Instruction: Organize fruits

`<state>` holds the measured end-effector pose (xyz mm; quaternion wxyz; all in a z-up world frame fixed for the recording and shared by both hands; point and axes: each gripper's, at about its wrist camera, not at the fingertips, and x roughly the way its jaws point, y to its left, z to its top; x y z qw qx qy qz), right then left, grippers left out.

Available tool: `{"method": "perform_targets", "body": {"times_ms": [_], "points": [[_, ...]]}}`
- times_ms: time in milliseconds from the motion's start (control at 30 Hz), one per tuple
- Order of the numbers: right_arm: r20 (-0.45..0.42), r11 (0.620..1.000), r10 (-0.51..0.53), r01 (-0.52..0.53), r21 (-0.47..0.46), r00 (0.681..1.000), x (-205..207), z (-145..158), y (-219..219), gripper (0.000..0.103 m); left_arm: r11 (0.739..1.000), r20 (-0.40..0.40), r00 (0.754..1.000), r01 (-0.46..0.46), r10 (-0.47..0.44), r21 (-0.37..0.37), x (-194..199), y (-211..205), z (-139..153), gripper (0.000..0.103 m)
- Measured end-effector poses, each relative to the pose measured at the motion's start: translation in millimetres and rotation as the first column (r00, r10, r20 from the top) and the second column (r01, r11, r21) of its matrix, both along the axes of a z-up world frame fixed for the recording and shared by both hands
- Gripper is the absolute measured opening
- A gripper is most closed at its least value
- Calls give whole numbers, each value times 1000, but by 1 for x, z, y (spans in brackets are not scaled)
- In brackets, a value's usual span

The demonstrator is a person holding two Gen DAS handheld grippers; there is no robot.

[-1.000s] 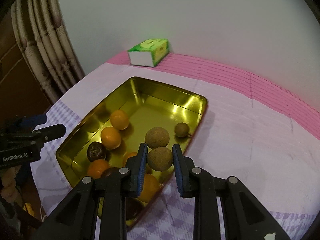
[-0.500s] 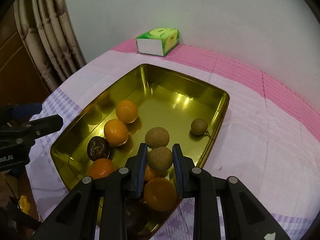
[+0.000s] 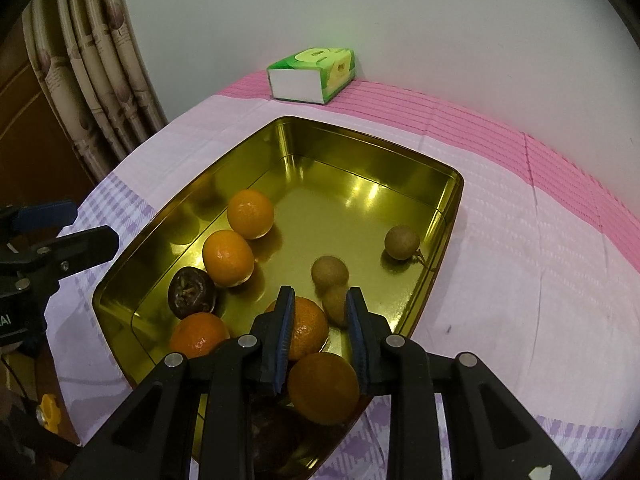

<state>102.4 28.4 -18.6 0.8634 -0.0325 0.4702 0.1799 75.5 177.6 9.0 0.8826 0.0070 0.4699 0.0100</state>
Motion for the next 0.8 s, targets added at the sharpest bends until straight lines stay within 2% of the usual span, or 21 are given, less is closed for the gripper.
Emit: {"method": "perform_targets", "body": {"times_ms": [133, 233, 333, 400, 500, 600, 800], "points": [[-1, 1000, -5, 5, 1, 1000, -1, 1, -1, 26, 1000, 0, 1000, 7, -7, 2, -1, -2, -1, 73], [7, 1000, -12, 12, 5, 1000, -4, 6, -2, 32, 1000, 3, 1000, 20, -20, 7, -2, -6, 0, 73], [20, 999, -30, 30, 15, 999, -11, 12, -4, 47, 1000, 4, 1000, 28, -28, 11, -4, -8, 0, 74], [30, 999, -37, 36, 29, 999, -18, 19, -4, 64, 999, 6, 999, 31, -31, 10, -5, -9, 1, 74], [69, 999, -44, 43, 12, 997, -29, 29, -3, 79, 999, 8, 999, 33, -33, 12, -6, -11, 2, 74], [98, 998, -58, 58, -3, 994, -40, 38, -5, 89, 999, 4, 999, 42, -42, 14, -7, -13, 2, 74], [73, 995, -98, 97, 20, 992, -56, 42, -12, 96, 997, 9, 998, 68, -68, 41, -11, -23, 4, 76]]}}
